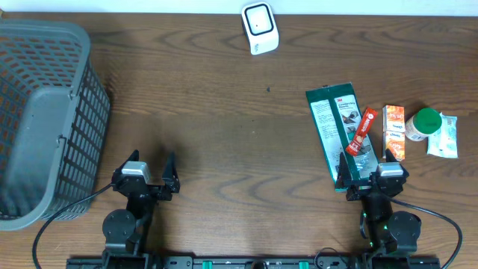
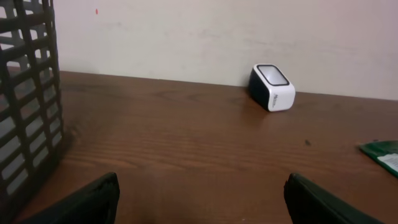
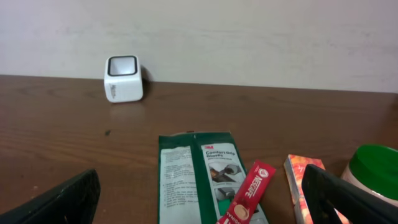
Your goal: Scan the item barcode
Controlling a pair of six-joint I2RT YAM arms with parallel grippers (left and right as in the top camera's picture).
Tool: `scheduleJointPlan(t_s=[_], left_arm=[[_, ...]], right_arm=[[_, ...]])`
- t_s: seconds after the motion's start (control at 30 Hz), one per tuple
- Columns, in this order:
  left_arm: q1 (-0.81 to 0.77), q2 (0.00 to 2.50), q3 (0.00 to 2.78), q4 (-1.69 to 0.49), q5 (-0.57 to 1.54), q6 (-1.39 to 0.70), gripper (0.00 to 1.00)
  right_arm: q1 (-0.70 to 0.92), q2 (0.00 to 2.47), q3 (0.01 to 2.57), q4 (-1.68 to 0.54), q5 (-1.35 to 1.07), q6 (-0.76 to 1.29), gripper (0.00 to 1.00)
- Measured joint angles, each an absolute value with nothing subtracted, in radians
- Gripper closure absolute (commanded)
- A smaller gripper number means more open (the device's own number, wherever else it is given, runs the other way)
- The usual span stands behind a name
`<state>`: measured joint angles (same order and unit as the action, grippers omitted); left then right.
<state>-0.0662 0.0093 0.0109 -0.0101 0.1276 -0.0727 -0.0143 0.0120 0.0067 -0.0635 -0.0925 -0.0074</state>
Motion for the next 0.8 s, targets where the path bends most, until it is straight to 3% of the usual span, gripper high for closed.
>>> scheduleJointPlan(t_s=[0.8], left_arm=[[-0.066,0.009,0.012,-0.012,0.127,0.057,0.14]], right_arm=[[-0.014,0.012,0.007,-0.064,-0.093,-0.007,0.01]])
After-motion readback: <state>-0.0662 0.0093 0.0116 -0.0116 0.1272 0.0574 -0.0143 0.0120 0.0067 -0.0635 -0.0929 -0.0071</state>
